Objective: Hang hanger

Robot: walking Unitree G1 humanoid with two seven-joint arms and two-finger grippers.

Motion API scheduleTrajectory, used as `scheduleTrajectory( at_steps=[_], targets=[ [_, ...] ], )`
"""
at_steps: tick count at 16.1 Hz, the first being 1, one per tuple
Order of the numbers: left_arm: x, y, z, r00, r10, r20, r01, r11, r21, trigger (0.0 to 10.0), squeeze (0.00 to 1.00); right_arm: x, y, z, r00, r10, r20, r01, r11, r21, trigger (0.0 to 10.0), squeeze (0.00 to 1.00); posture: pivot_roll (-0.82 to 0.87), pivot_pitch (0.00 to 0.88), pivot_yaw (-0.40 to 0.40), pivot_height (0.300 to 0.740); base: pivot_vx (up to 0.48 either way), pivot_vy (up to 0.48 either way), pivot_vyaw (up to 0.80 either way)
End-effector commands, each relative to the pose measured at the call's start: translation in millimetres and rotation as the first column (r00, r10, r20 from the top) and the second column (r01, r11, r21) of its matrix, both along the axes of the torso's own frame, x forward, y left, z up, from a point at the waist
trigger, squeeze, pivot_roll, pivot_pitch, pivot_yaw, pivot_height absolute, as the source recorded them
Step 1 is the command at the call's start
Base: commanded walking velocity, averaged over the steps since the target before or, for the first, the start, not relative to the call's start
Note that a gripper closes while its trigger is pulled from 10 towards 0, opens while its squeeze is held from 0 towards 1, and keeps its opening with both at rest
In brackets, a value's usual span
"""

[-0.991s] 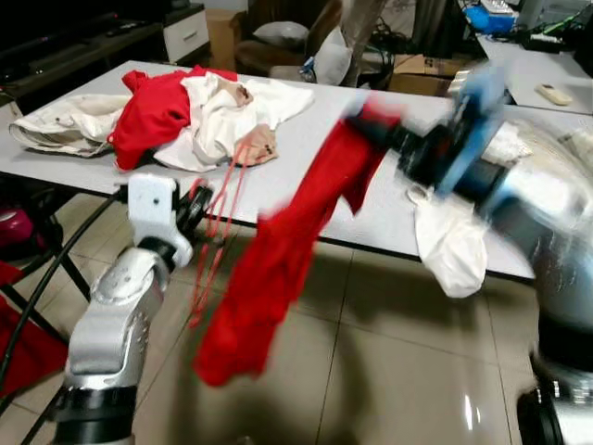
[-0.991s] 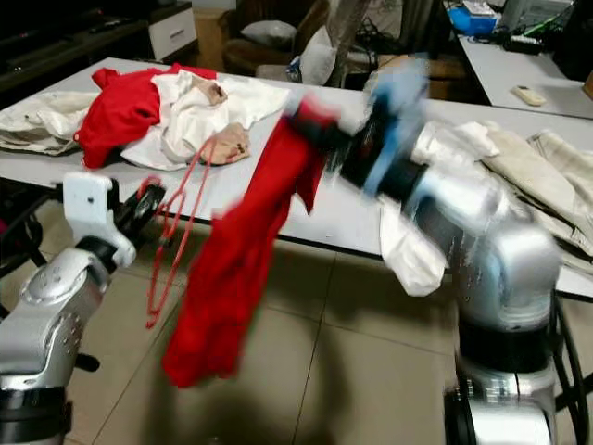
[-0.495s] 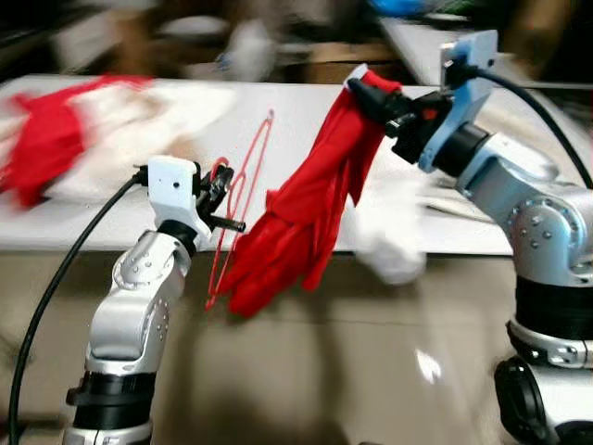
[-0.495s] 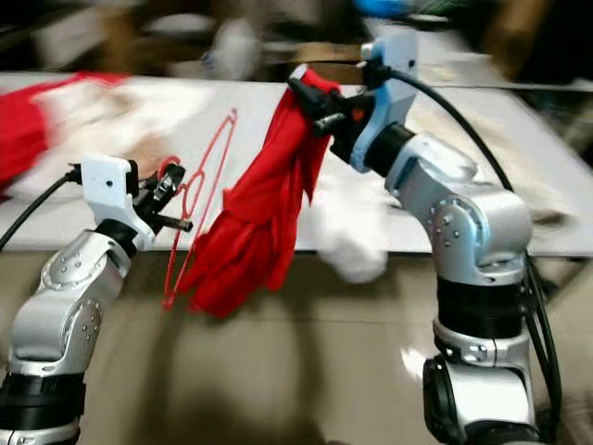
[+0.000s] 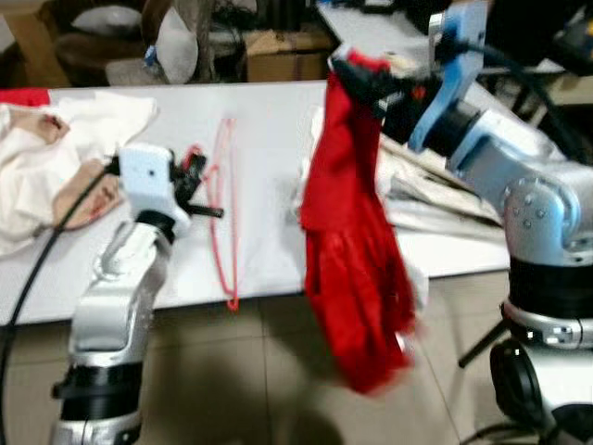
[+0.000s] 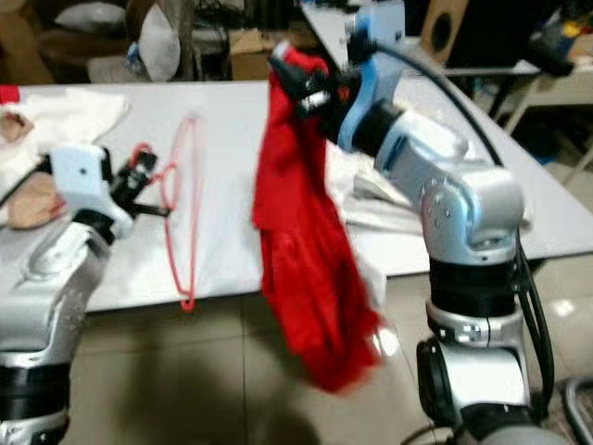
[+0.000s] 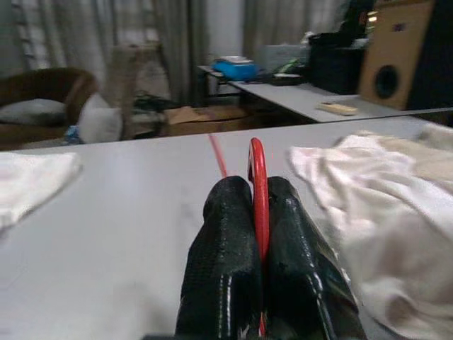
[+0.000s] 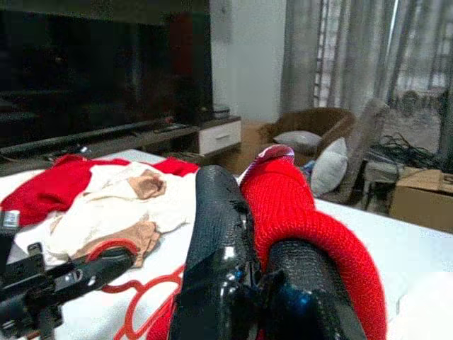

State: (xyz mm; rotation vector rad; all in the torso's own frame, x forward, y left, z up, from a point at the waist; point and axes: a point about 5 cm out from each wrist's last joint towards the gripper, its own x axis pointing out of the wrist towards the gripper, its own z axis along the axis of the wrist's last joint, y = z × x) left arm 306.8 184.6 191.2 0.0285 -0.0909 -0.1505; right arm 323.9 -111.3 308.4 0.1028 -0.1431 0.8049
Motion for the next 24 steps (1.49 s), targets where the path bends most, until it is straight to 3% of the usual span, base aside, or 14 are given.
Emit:
scheduleTrajectory(
  at_steps=[1,5,10,11,13,15,17,18,19,20,21,22,23,24],
  targets=[
    [0.6,-4.7,1,1.000,-0.003,0.009,0.003,1.000,0.002,10.0,0.00,-0.8,-7.3,10,0.999,-0.008,0.031,0.008,1.000,0.017,10.0,0.00,-0.09,0.000,0.003,0.740,0.330,0.000,0.00],
    [-1.7,7.1,1,0.999,0.051,0.001,-0.051,0.999,0.015,10.0,0.00,3.6,0.2,19,0.998,0.054,0.034,-0.054,0.999,-0.003,10.0,0.00,-0.08,0.000,-0.012,0.740,0.329,0.000,0.00],
    [-7.5,33.5,16,0.995,0.088,0.051,-0.086,0.995,-0.043,10.0,0.00,36.2,-6.2,37,0.998,-0.050,0.047,0.049,0.999,0.007,10.0,0.00,-0.06,0.000,-0.030,0.740,0.050,0.000,0.00],
    [-8.9,37.3,22,0.995,0.067,0.077,-0.063,0.997,-0.054,10.0,0.00,41.5,-7.6,40,0.996,-0.070,0.049,0.070,0.997,0.014,10.0,0.00,-0.06,0.000,-0.029,0.740,0.000,0.000,0.00],
    [-14.7,43.9,50,0.978,-0.120,0.173,0.136,0.987,-0.083,10.0,0.00,65.9,-11.8,61,0.983,-0.168,0.072,0.163,0.984,0.072,10.0,0.00,-0.07,0.000,-0.003,0.740,0.000,0.000,0.00],
    [-13.1,46.9,54,0.974,-0.142,0.178,0.157,0.984,-0.078,10.0,0.00,73.0,-9.2,75,0.983,-0.165,0.081,0.158,0.983,0.091,10.0,0.00,-0.07,0.000,0.008,0.740,0.000,0.000,0.00],
    [-6.4,49.1,52,0.980,-0.122,0.156,0.134,0.989,-0.068,10.0,0.00,80.2,0.2,88,0.977,-0.183,0.107,0.182,0.983,0.020,10.0,0.00,-0.09,0.000,0.040,0.740,0.000,0.000,0.00],
    [-2.9,47.7,50,0.983,-0.116,0.145,0.127,0.990,-0.066,10.0,0.00,80.6,2.8,105,0.950,-0.245,0.191,0.254,0.967,-0.020,10.0,0.00,-0.09,0.000,0.046,0.740,0.000,0.000,0.00],
    [-1.2,44.1,49,0.983,-0.119,0.139,0.129,0.990,-0.062,10.0,0.00,55.6,-3.8,182,0.833,-0.356,0.423,0.303,0.934,0.189,10.0,0.00,-0.06,0.000,0.007,0.740,0.000,0.000,0.00],
    [-1.2,44.1,49,0.983,-0.119,0.139,0.129,0.990,-0.062,10.0,0.00,55.6,-3.8,182,0.833,-0.356,0.423,0.303,0.934,0.189,10.0,0.00,-0.06,0.000,0.007,0.740,0.000,0.000,0.00],
    [-2.2,43.0,50,0.983,-0.119,0.141,0.128,0.990,-0.058,10.0,0.00,34.8,-12.7,219,0.779,-0.397,0.486,0.240,0.904,0.355,10.0,0.00,-0.06,0.000,0.007,0.740,0.000,0.000,0.00],
    [-7.0,44.1,49,0.984,-0.106,0.144,0.115,0.992,-0.056,10.0,0.00,5.0,-22.4,256,0.682,-0.426,0.595,0.135,0.873,0.469,10.0,0.00,-0.05,0.000,-0.016,0.740,0.000,0.000,0.00],
    [-10.6,45.7,44,0.987,-0.097,0.132,0.105,0.993,-0.058,10.0,0.00,27.7,-11.8,224,0.715,-0.370,0.593,0.205,0.922,0.327,10.0,0.00,-0.05,0.000,-0.016,0.740,0.000,0.000,0.00],
    [-10.8,45.7,42,0.988,-0.093,0.126,0.101,0.993,-0.058,10.0,0.00,38.8,-7.7,207,0.735,-0.352,0.579,0.241,0.934,0.262,10.0,0.00,-0.05,0.000,-0.017,0.740,0.000,0.000,0.00]
  ],
)
